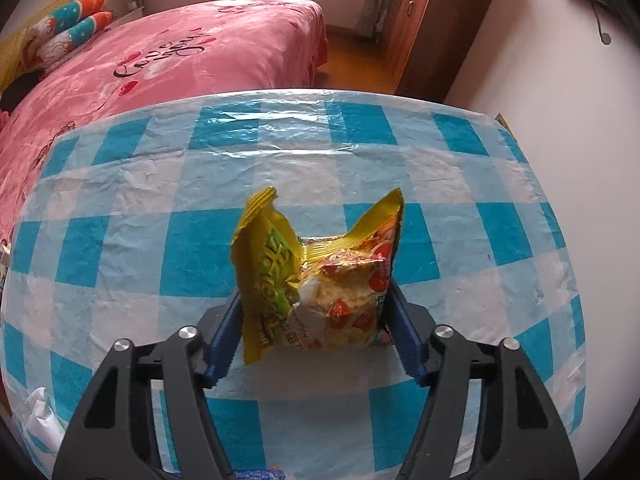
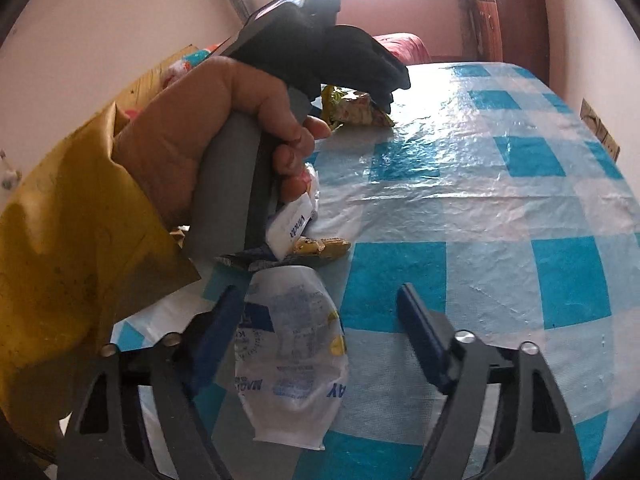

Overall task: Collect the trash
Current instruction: 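Grasp the yellow chip bag with the left gripper while the right grasps the white plastic bag, then lift the yellow chip bag with the left gripper while the right lifts the white plastic bag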

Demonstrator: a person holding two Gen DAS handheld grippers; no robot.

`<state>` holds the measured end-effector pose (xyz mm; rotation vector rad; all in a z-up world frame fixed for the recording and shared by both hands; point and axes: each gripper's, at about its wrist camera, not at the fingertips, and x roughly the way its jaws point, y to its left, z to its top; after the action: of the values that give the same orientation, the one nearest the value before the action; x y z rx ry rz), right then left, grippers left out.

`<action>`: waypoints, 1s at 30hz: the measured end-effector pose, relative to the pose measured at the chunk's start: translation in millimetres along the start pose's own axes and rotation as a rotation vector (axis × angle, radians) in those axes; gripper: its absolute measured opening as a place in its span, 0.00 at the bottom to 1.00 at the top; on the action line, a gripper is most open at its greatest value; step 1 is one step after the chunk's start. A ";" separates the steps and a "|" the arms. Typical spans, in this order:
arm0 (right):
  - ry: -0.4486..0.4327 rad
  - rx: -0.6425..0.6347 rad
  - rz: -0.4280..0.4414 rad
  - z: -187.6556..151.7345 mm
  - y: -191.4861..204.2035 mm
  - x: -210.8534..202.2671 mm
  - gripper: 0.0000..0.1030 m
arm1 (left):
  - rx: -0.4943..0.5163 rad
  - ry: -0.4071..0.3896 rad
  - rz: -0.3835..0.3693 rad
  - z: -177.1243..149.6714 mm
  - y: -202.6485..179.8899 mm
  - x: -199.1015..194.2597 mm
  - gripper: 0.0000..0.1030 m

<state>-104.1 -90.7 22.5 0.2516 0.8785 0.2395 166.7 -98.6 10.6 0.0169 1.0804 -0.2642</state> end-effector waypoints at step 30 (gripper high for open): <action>-0.015 -0.053 0.030 -5.7 7.0 -3.4 0.44 | -0.084 -0.151 -0.073 -53.0 42.9 -84.8 0.53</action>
<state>-111.4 -84.5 23.7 0.2168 0.8525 0.2877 92.6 -32.2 54.6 -0.1161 0.9418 -0.2809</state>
